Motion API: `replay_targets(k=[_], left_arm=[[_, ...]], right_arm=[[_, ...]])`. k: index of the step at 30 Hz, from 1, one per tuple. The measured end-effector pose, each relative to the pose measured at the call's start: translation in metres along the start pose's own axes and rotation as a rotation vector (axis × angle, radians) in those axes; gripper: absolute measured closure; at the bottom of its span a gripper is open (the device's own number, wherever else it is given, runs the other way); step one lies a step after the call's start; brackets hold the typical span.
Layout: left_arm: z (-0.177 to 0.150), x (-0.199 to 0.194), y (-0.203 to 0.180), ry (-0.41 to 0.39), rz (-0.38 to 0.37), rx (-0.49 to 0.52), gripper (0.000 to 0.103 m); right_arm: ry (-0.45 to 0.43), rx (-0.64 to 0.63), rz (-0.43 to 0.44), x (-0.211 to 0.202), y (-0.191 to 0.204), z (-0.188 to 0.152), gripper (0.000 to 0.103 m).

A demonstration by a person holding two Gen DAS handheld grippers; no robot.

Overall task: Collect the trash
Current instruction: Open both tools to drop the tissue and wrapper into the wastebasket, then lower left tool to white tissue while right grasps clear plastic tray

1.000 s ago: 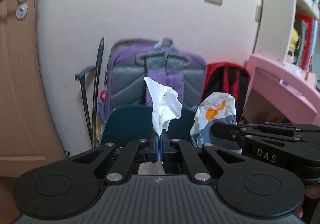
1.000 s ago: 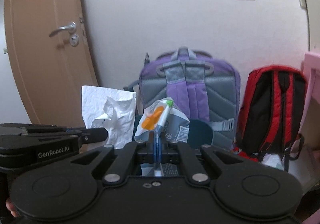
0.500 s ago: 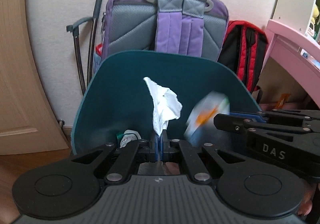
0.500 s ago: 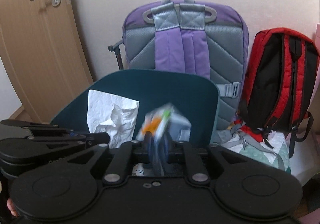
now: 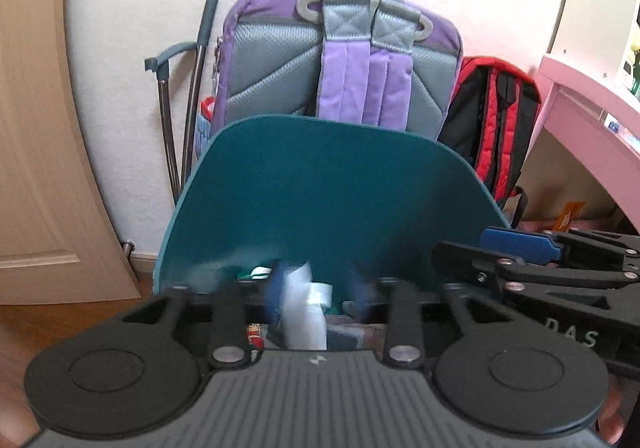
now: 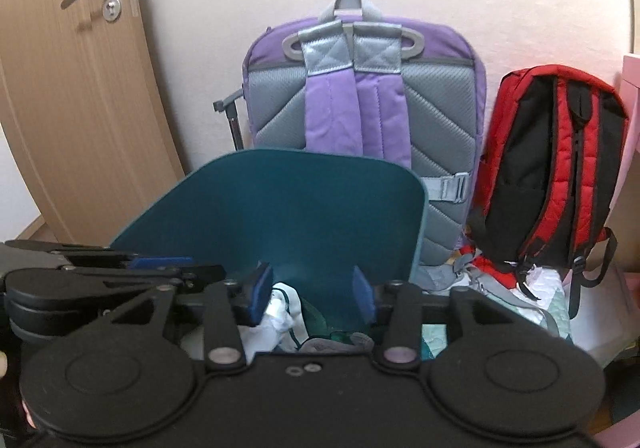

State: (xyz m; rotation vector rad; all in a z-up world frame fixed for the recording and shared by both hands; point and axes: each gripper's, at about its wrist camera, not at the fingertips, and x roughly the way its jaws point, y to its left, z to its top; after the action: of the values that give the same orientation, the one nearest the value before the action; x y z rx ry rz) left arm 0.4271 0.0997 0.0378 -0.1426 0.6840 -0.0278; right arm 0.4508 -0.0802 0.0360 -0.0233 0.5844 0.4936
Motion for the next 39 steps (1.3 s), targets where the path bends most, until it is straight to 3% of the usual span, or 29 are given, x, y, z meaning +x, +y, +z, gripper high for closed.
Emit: replay_targets(k=[1, 2, 13, 24, 26, 28, 36, 39], left_arm=[[0.000, -0.005, -0.001, -0.011, 0.010, -0.004, 0.041], [0.000, -0.011, -0.003, -0.023, 0.018, -0.008, 0.038], [-0.008, -0.084, -0.023, -0.058, 0.018, 0.025, 0.025], [-0.051, -0.155, -0.030, -0.057, -0.053, -0.010, 0.014], [-0.062, -0.164, -0.030, -0.049, -0.062, -0.016, 0.011], [-0.074, -0.170, -0.029, -0.034, -0.067, -0.025, 0.000], [-0.139, -0.163, -0.021, -0.050, -0.114, -0.033, 0.000], [-0.168, -0.137, -0.017, 0.008, -0.120, -0.030, 0.000]], right_arm=[[-0.004, 0.002, -0.001, -0.005, 0.000, 0.001, 0.055], [-0.010, 0.000, -0.004, -0.012, 0.000, 0.001, 0.055], [-0.060, -0.033, -0.025, -0.094, 0.007, 0.000, 0.050], [-0.065, -0.066, -0.027, -0.176, 0.019, -0.025, 0.049], [-0.054, -0.062, -0.021, -0.186, 0.019, -0.035, 0.049], [-0.039, -0.062, -0.013, -0.193, 0.019, -0.048, 0.049], [0.084, -0.034, -0.010, -0.173, 0.005, -0.128, 0.049], [0.157, -0.011, -0.007, -0.147, -0.004, -0.166, 0.049]])
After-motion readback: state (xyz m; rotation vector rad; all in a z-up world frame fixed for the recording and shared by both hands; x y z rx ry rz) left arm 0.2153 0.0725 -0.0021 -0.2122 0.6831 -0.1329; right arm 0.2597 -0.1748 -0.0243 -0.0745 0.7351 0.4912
